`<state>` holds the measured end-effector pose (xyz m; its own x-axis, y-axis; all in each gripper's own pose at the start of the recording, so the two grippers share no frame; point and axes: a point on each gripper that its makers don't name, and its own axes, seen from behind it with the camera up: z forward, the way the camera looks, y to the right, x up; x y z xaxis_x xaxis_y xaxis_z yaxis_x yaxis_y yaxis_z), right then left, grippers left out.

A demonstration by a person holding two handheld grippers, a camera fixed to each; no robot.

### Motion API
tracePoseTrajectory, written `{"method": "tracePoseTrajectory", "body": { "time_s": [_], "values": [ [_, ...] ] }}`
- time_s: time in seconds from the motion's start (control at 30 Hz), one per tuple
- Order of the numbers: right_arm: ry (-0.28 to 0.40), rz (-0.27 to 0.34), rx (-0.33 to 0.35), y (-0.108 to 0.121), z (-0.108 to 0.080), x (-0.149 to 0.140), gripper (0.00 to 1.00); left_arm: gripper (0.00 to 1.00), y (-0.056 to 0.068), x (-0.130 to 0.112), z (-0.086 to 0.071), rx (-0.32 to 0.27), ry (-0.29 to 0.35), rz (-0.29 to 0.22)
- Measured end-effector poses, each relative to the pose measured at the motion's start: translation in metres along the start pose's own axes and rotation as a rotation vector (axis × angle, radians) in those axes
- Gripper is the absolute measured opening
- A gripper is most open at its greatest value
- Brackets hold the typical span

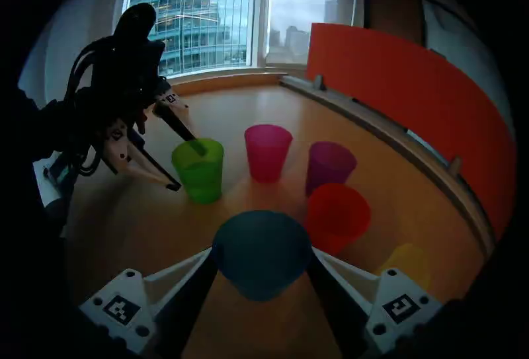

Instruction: Pour water

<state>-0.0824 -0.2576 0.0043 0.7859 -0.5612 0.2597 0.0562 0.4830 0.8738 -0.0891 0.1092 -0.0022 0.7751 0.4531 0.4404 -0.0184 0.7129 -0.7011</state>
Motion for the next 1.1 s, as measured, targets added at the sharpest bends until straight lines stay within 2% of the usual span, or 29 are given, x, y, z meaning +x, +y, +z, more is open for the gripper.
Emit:
{"method": "tracePoseTrajectory", "body": {
  "time_s": [0.4,0.9,1.1],
  "values": [
    [-0.008,-0.006,-0.004,-0.002,0.004,-0.007,0.92,0.98,0.000,-0.005,-0.007,0.004,0.007,-0.018],
    [-0.022,0.010,-0.017,0.001,-0.003,-0.018,0.93,0.98,0.004,-0.005,-0.010,0.006,0.004,-0.011],
    [-0.029,0.012,-0.021,0.001,-0.003,-0.021,1.00,0.98,0.004,-0.006,-0.010,0.013,-0.002,-0.004]
  ]
}}
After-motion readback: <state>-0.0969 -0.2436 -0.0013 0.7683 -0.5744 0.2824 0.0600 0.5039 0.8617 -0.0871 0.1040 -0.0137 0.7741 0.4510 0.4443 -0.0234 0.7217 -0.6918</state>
